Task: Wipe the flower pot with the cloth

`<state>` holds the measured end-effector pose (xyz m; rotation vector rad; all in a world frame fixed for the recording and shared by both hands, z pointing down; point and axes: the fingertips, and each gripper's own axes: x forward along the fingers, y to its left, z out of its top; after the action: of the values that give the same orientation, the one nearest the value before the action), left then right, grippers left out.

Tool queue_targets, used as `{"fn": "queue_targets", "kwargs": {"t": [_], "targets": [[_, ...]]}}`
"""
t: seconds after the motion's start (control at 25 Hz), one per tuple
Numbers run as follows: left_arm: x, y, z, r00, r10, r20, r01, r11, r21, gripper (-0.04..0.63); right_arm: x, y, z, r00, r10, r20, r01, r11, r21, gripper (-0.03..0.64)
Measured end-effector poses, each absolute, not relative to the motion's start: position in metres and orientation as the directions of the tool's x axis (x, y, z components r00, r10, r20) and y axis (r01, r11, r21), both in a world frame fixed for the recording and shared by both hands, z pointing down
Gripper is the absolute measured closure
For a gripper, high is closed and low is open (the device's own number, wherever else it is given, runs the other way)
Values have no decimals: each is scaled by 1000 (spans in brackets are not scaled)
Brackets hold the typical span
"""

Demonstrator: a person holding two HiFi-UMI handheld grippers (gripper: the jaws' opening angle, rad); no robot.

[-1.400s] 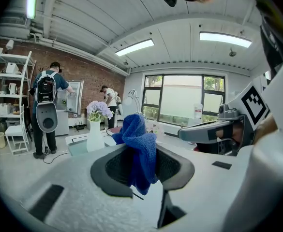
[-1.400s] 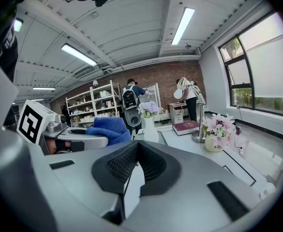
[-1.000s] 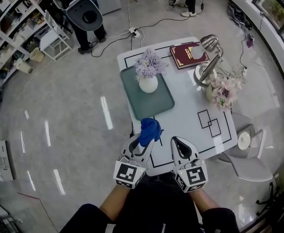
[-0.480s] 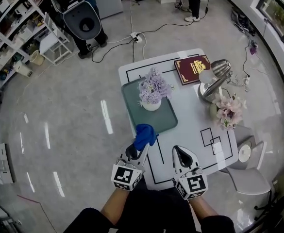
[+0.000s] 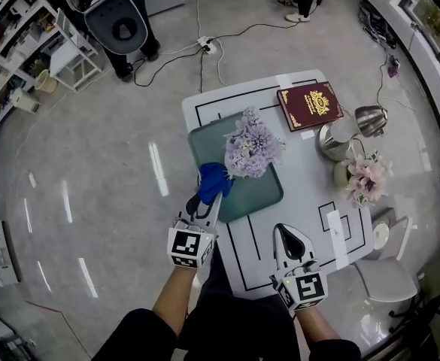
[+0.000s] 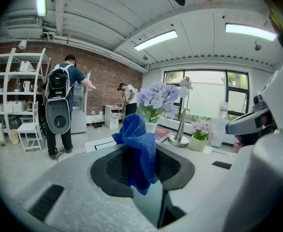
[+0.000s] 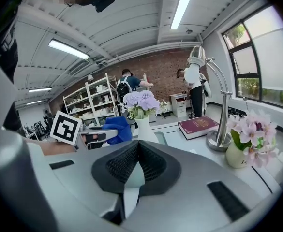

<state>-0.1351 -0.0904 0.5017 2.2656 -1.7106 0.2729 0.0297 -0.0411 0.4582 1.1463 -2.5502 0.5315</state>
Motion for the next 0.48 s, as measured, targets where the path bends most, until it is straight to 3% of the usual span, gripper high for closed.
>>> {"fn": "queue_targets", "kwargs": {"t": [0.48], "targets": [[-140,-144,562,326,-853,407,-939,-343,32,489,44,-42,483,-576,-660,483,-806,558,-199,609]]}}
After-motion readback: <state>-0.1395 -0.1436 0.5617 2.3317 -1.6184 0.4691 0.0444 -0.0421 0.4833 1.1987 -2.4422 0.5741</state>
